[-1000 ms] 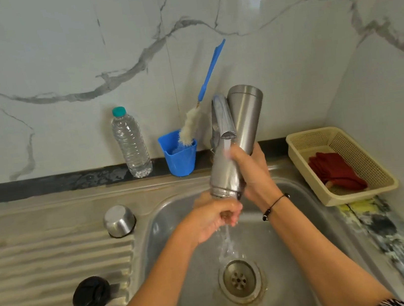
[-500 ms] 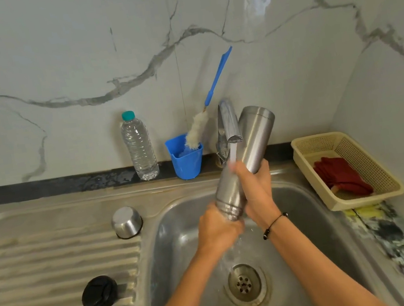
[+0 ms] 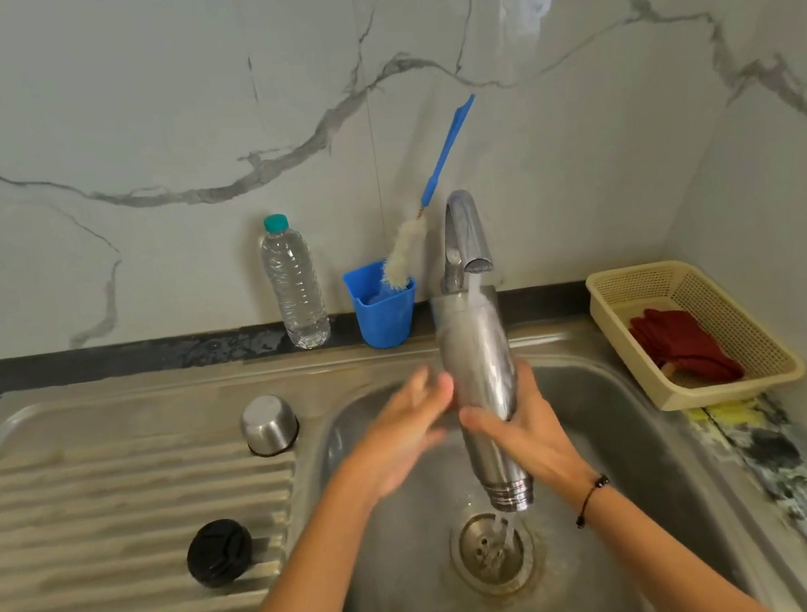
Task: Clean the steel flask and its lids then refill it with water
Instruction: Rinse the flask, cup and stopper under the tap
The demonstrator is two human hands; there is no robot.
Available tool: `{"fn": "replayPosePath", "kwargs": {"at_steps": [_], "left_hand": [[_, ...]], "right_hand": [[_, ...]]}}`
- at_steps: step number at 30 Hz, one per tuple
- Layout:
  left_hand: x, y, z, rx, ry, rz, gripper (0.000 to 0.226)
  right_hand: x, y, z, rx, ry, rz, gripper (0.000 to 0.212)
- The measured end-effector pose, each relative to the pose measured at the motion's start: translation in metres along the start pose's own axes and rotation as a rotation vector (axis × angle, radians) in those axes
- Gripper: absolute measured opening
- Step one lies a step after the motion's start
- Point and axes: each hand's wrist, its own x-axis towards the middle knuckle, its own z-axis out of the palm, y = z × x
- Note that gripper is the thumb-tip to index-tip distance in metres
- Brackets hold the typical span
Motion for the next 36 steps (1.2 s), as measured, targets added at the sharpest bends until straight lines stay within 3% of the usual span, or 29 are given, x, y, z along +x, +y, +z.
{"fn": "replayPosePath", "kwargs": {"at_steps": [4,9,19,30,36], "left_hand": [[0.012,0.036,0.01,0.101,0.082,0.071,0.06],[0.016,0.037,0.025,0.214,0.227,0.146,0.061],[0.016,0.035,0.031,0.155,0.389,0.256,0.062],[-0.03,0.018,0.029,0.261,0.33,0.308,0.073],[-0.082,0.037,0.022,0.389,0.224,0.484,0.074]], "right_hand": [[-0.012,0.001,0.002,-0.042,-0.041,-0.012,0.078],[-0.006,-0.001,-0.008,-0.124,-0.029,0.039,0.075],[0.022,-0.026,-0.025,-0.321,-0.114,0.029,0.071],[-0.006,-0.037,-0.023,-0.525,-0.19,-0.05,0.063],[-0.036,-0.075,-0.024,-0.607,-0.08,-0.252,0.072]]}}
